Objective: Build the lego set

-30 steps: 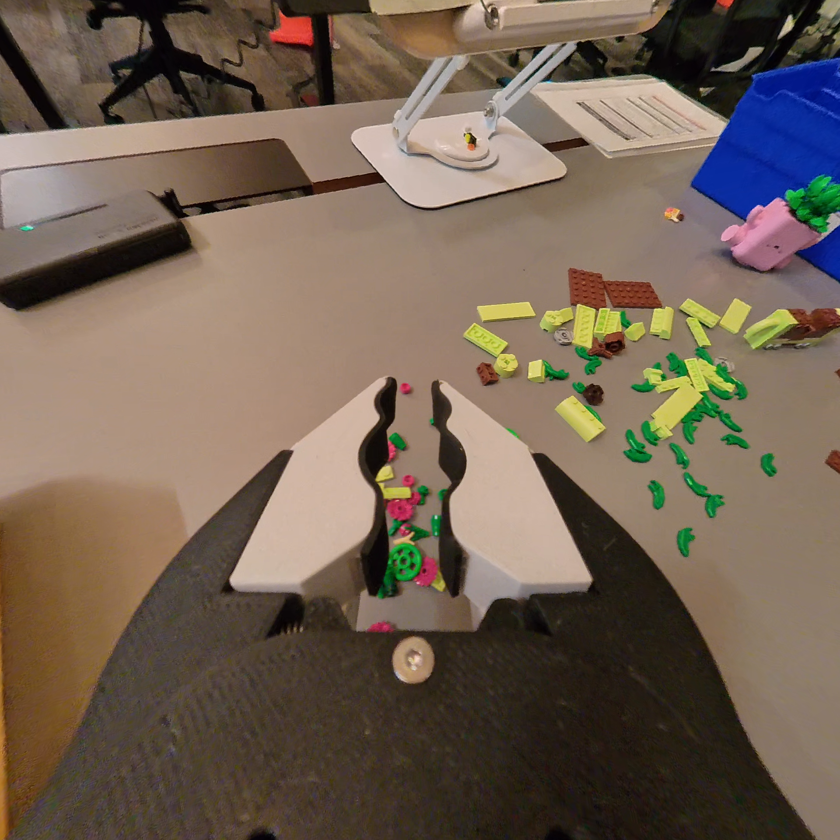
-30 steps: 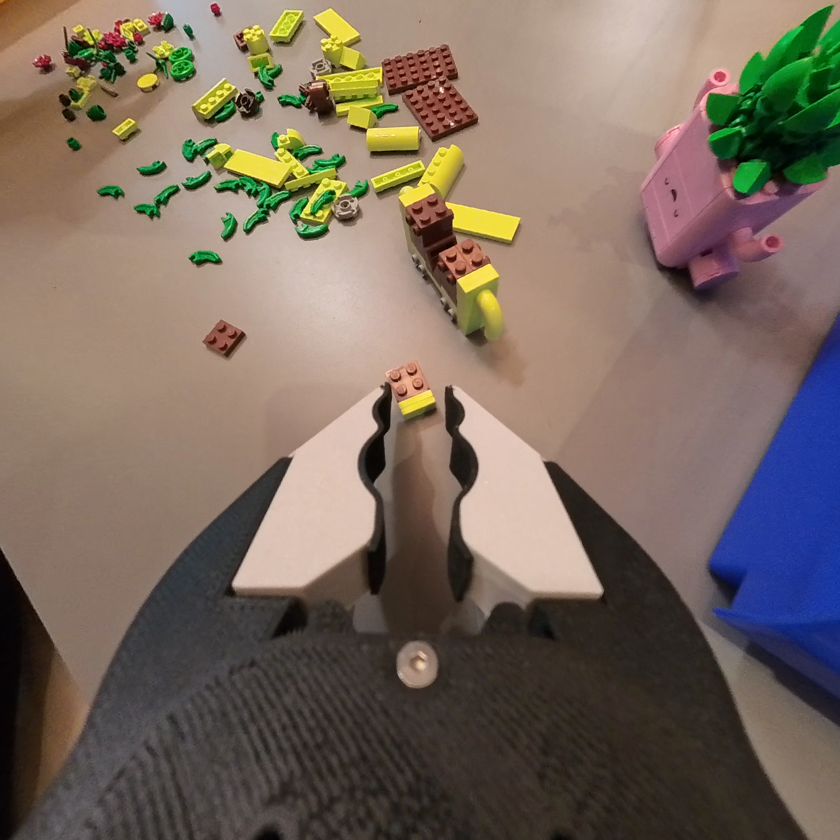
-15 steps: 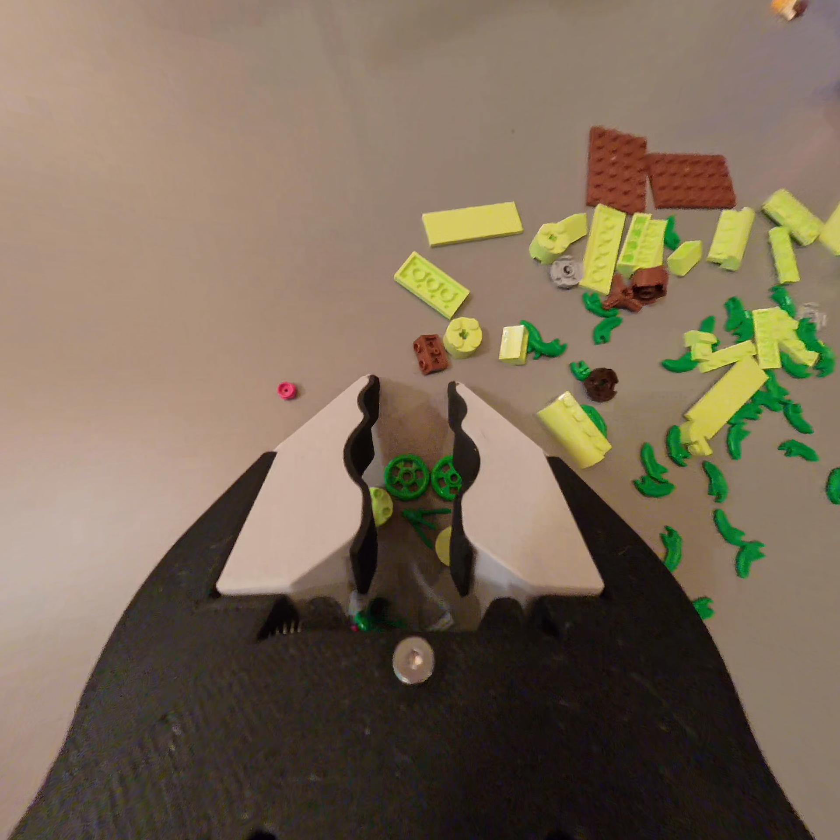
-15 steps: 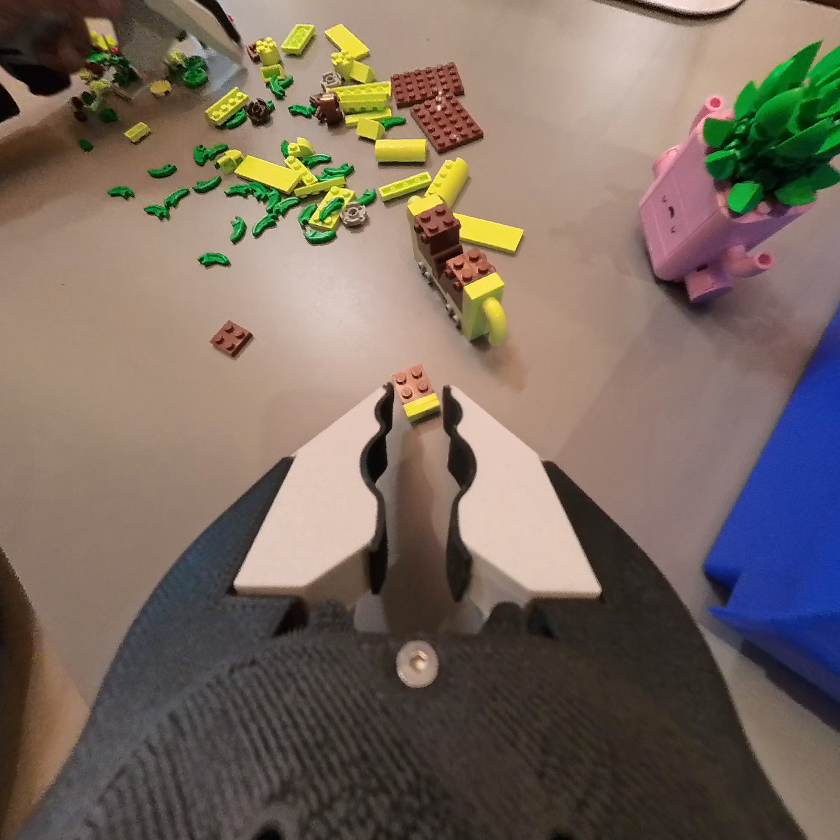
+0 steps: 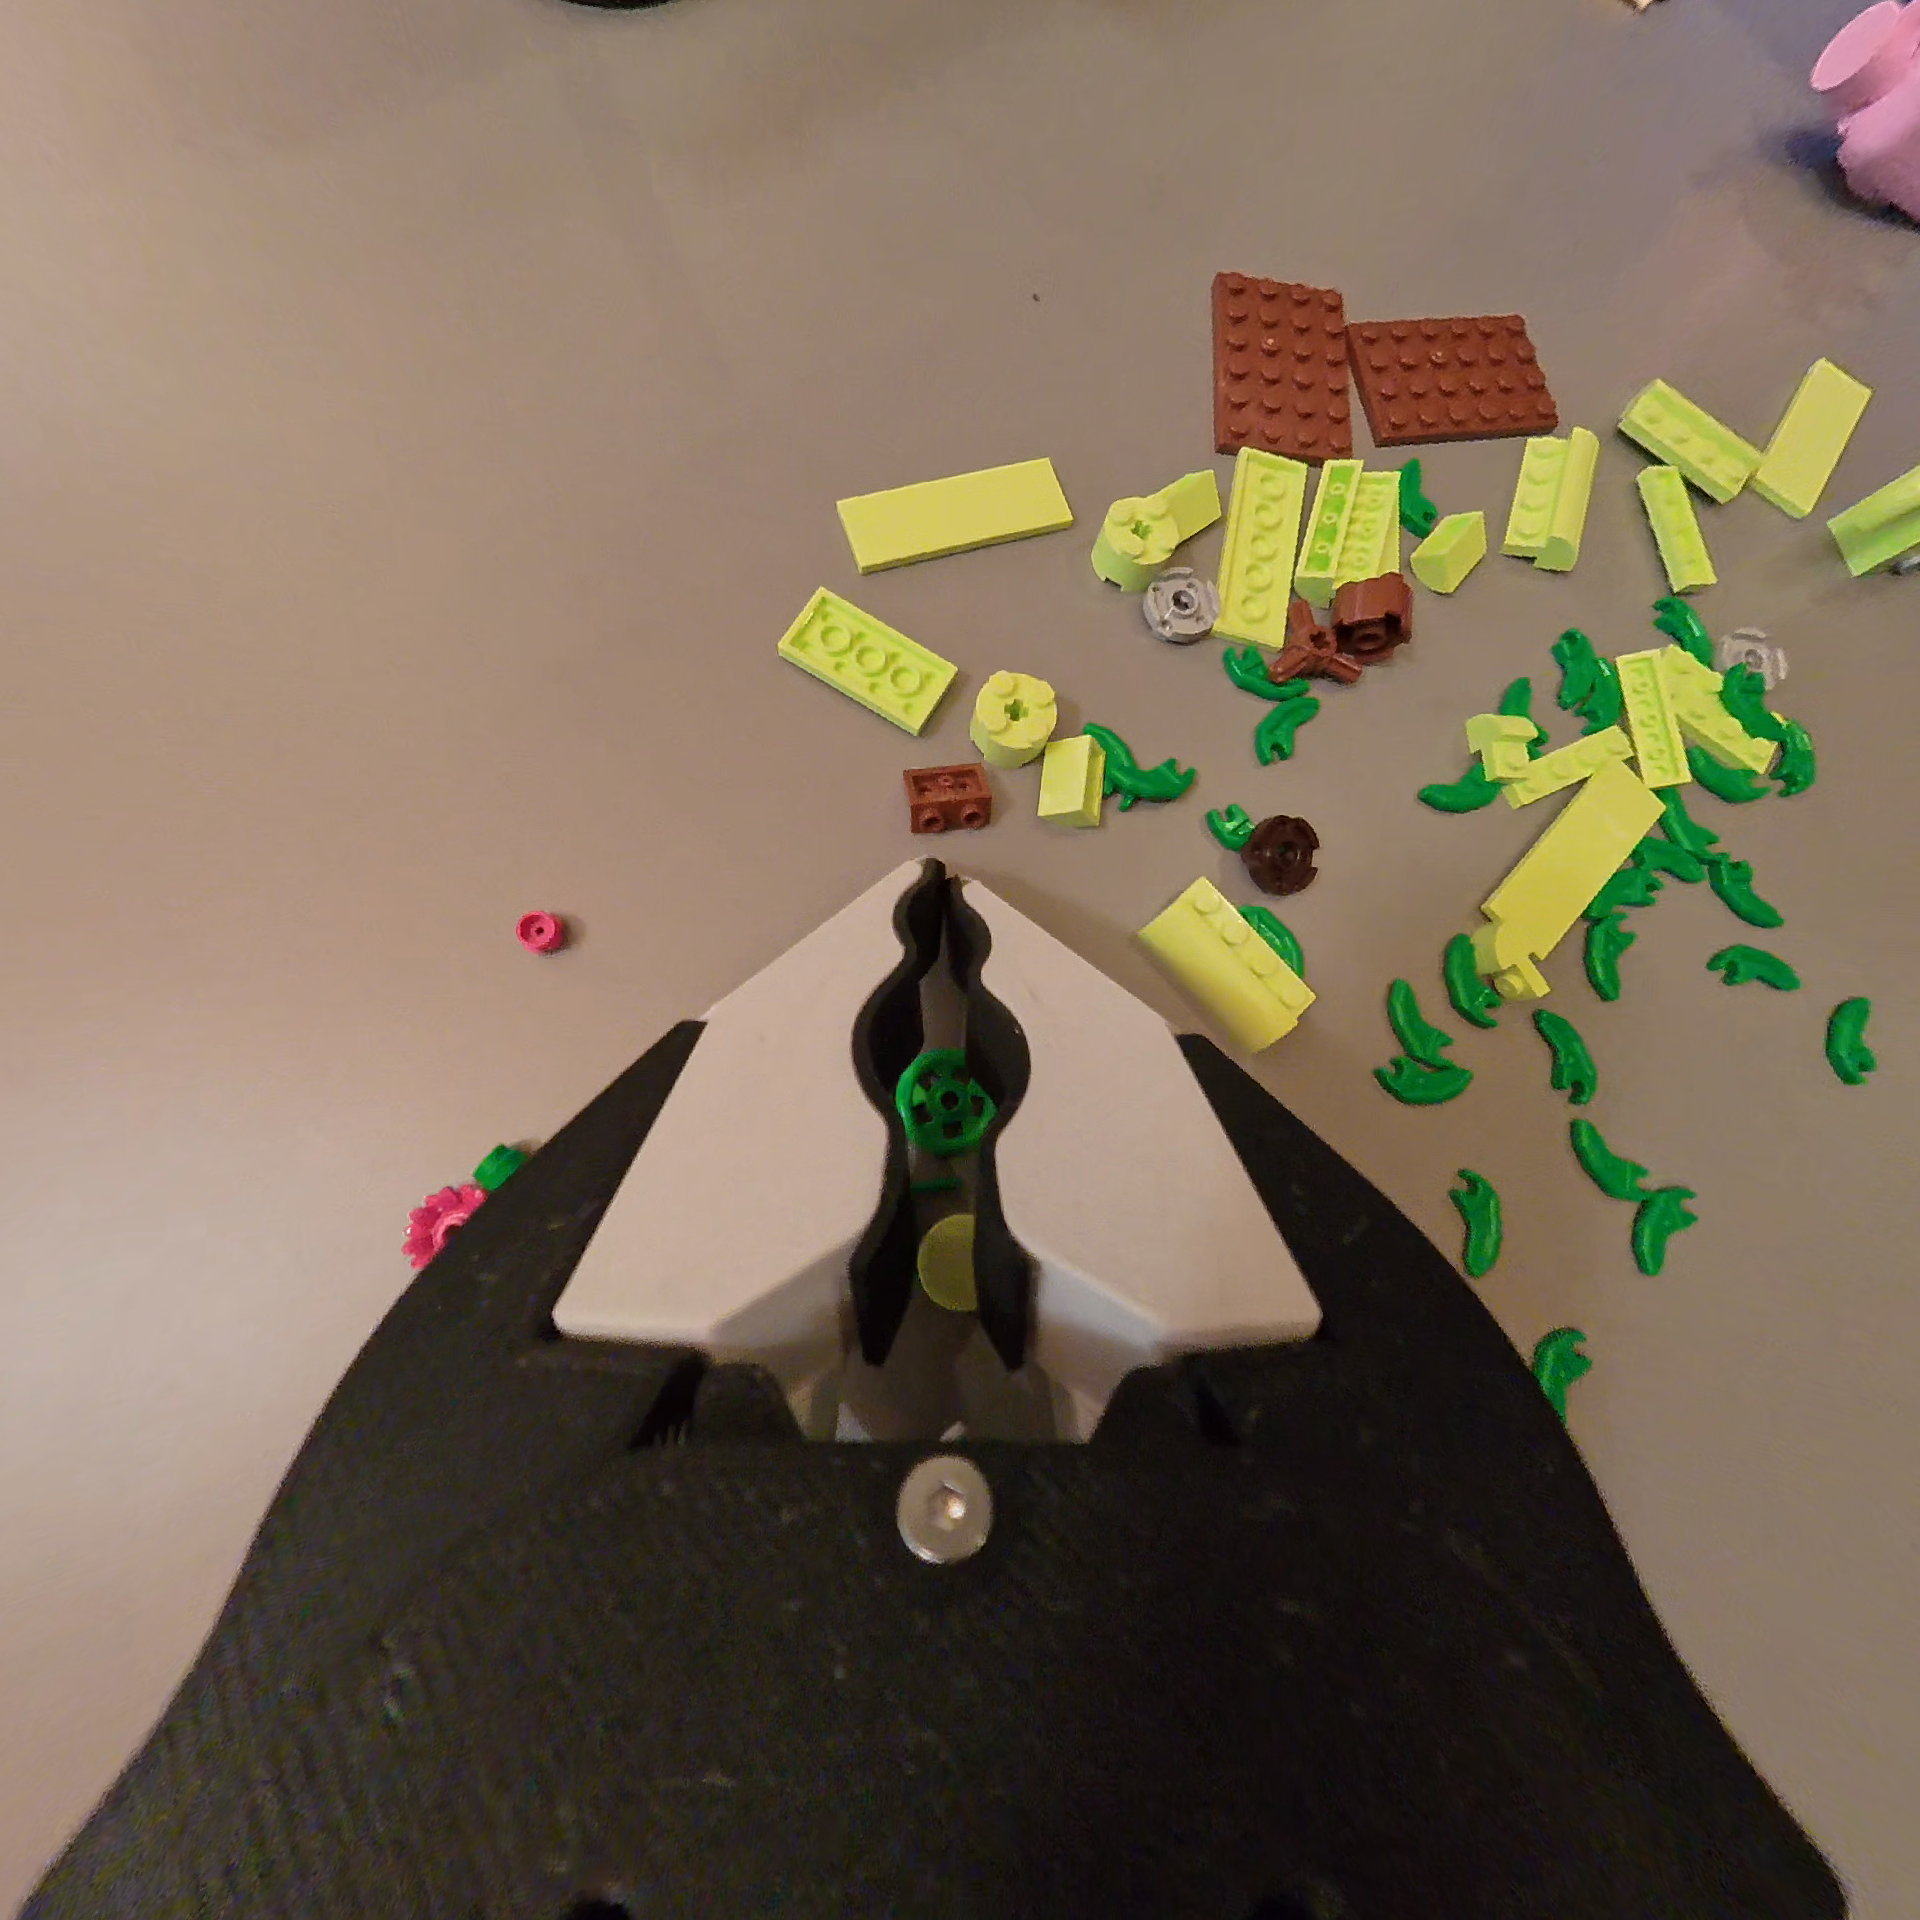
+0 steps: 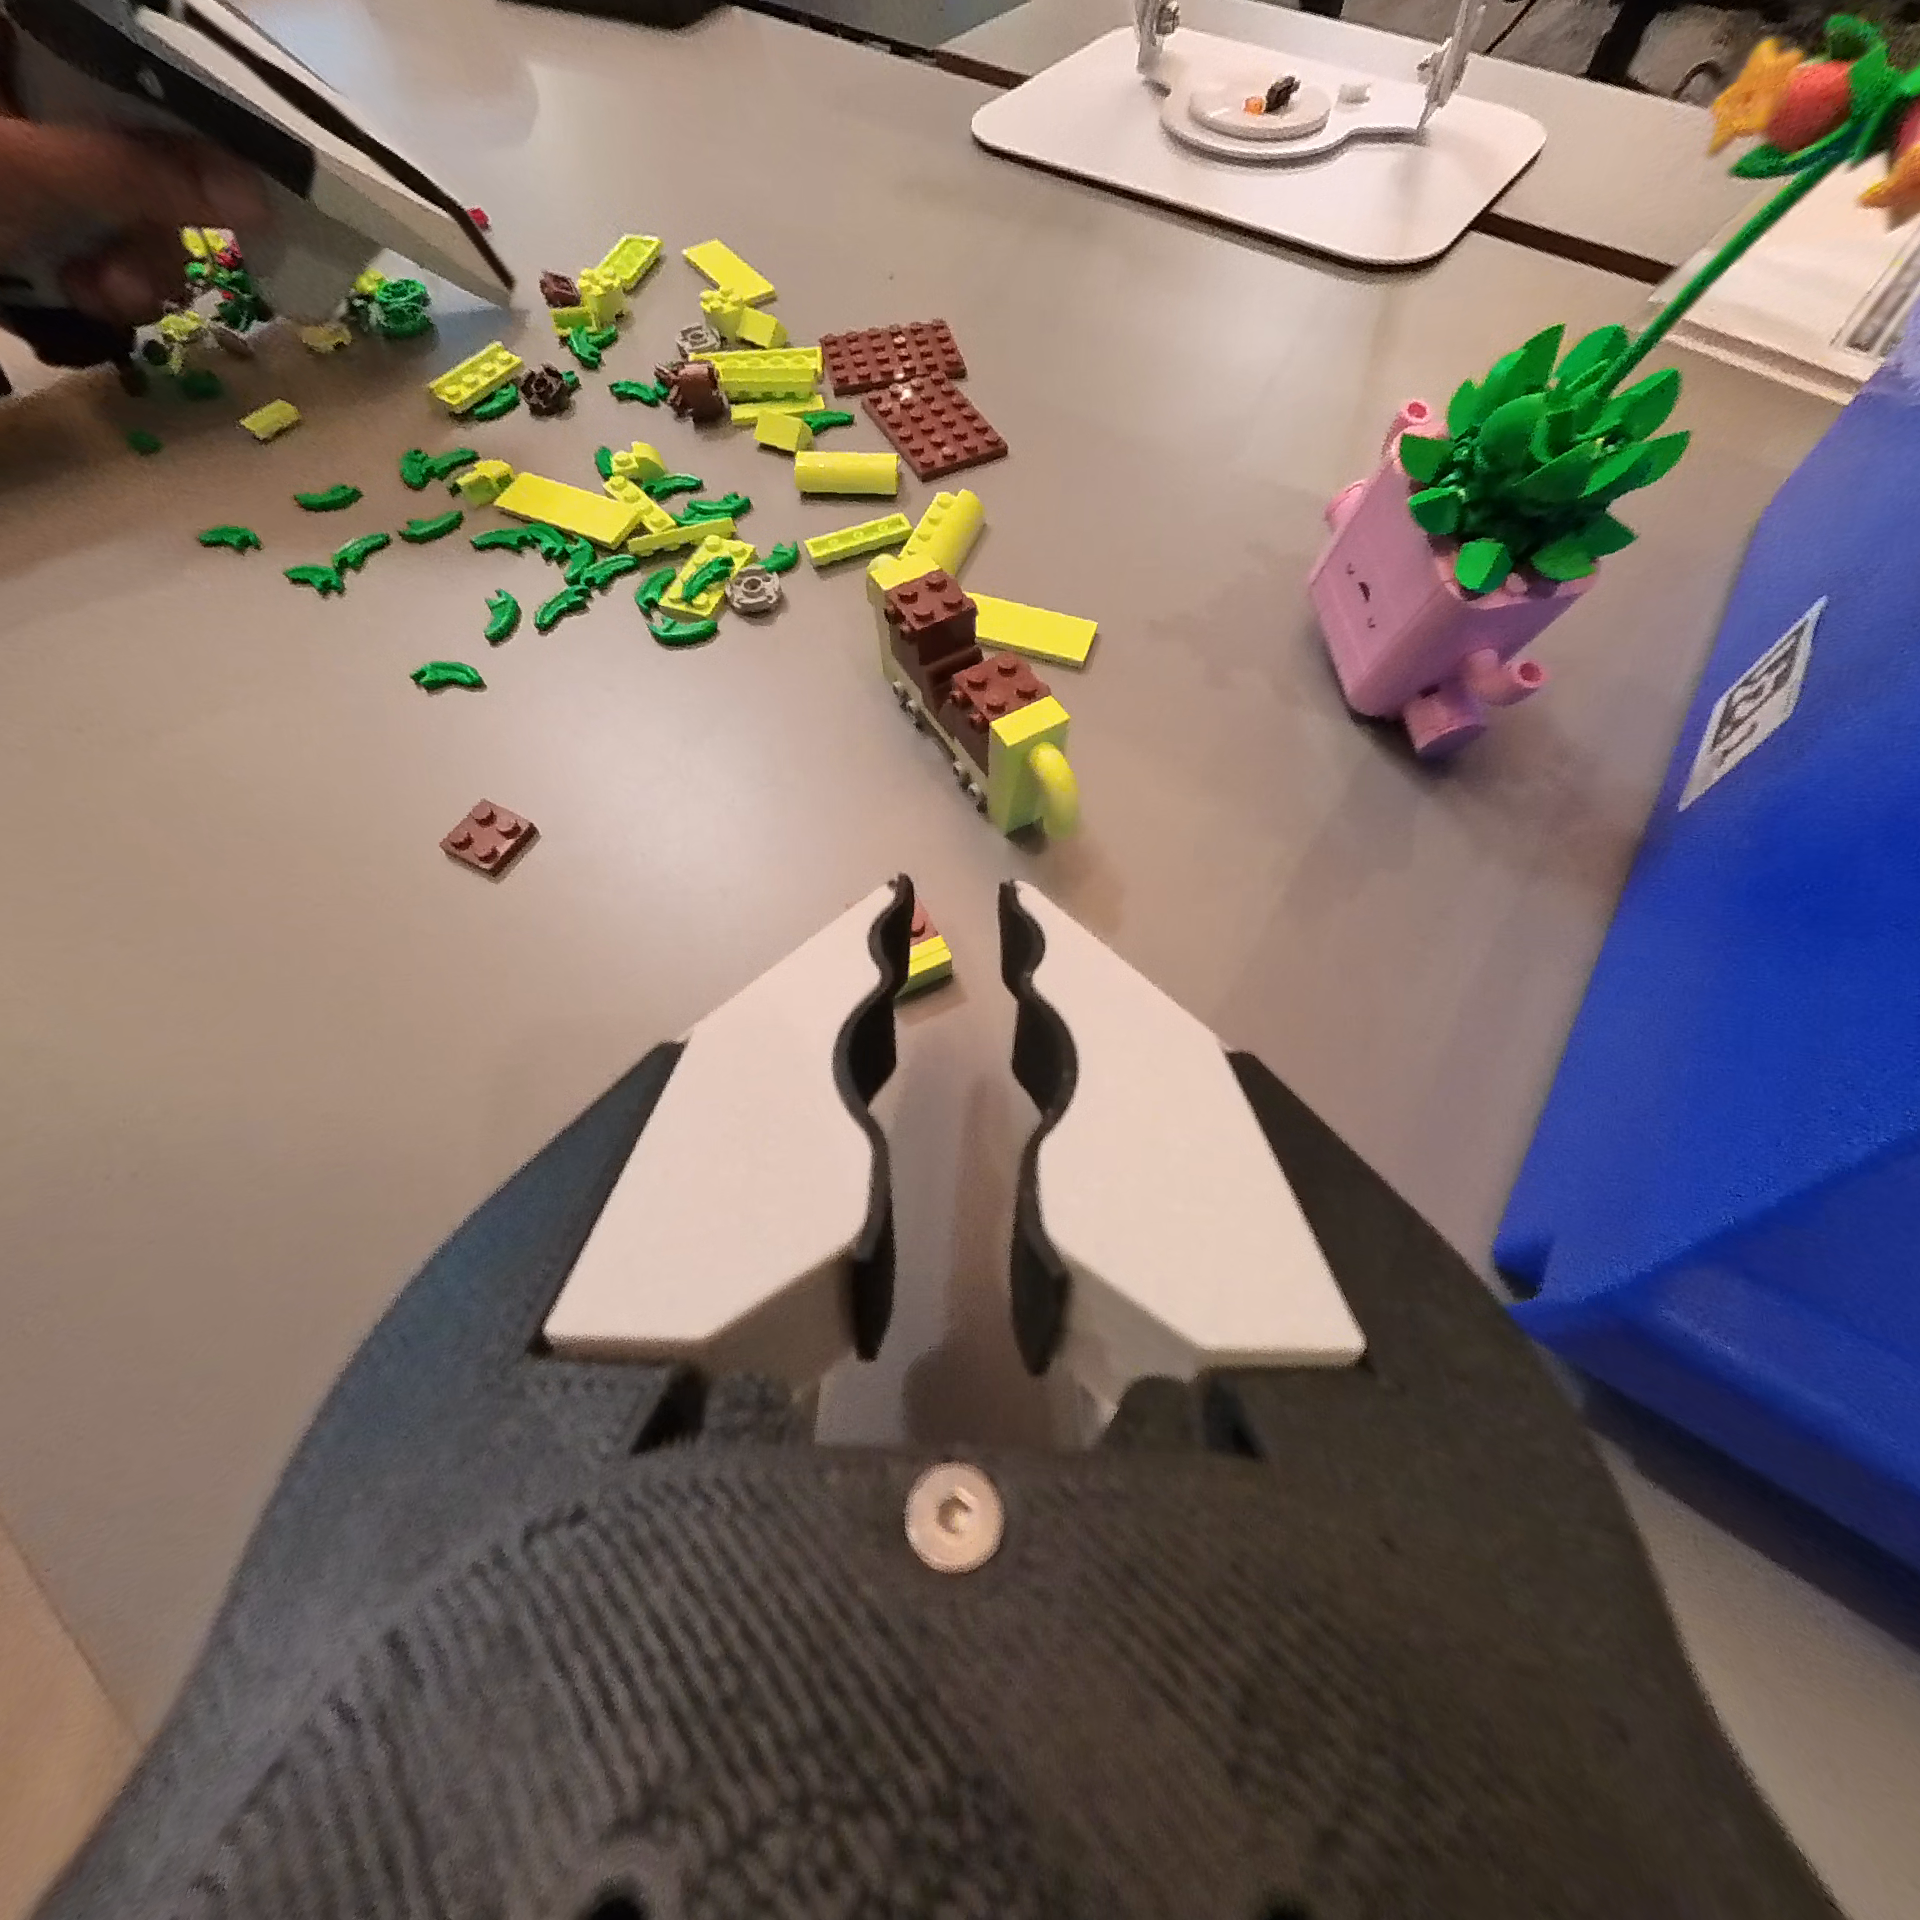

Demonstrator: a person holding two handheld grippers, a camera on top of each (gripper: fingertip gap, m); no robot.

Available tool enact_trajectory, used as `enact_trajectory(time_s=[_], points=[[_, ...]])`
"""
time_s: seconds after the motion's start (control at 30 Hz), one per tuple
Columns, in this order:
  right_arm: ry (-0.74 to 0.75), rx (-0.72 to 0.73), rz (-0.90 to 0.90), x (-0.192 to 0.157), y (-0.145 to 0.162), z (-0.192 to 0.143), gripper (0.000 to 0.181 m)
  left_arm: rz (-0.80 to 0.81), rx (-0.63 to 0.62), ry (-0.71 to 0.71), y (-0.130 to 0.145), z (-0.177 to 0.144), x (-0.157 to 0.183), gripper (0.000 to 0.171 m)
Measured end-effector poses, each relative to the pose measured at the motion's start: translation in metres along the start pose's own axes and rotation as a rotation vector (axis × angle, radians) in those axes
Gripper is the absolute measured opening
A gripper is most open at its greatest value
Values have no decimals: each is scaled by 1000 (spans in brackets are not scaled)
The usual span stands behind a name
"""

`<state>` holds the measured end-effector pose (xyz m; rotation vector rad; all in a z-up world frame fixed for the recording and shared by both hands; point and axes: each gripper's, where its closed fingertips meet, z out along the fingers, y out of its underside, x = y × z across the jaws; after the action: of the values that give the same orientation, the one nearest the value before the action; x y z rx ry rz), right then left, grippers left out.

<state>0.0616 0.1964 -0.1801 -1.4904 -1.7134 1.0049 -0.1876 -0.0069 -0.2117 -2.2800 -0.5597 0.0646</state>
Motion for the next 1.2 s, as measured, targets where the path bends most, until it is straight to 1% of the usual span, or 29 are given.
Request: enact_trajectory(time_s=[0.13, 0.27, 0.47, 0.7, 0.8, 0.87, 1.0, 1.07, 1.17, 1.2], points=[[-2, 3, 4, 0, 0, 0, 14, -24, 51, 31, -4, -7, 3, 0], [-13, 20, 20, 1, -2, -2, 14, -44, 58, 50, -3, -9, 3, 0], [-19, 21, 20, 0, -2, -2, 14, -40, 64, 43, -1, -10, 4, 12], [-18, 16, 13, -1, -2, -2, 14, -20, 107, 32, -4, -16, 3, 15], [-18, 15, 16, 0, -2, -1, 14, 11, 126, 67, -8, -16, 8, 18], [-21, 10, 26, 0, -1, -1, 15, 66, 94, 100, -11, -13, 11, 23], [-29, 13, 36, 1, -2, 1, 15, 172, -25, 84, -14, -4, -2, 24], [-27, 8, 36, 1, -2, 1, 16, 143, -68, 99, -15, 0, -5, 25], [-18, 1, 26, 1, -1, 2, 15, 66, -73, 170, -17, 5, 3, 30], [-16, -1, 22, 1, -1, 3, 15, 57, -76, 174, -16, 7, 5, 30]])
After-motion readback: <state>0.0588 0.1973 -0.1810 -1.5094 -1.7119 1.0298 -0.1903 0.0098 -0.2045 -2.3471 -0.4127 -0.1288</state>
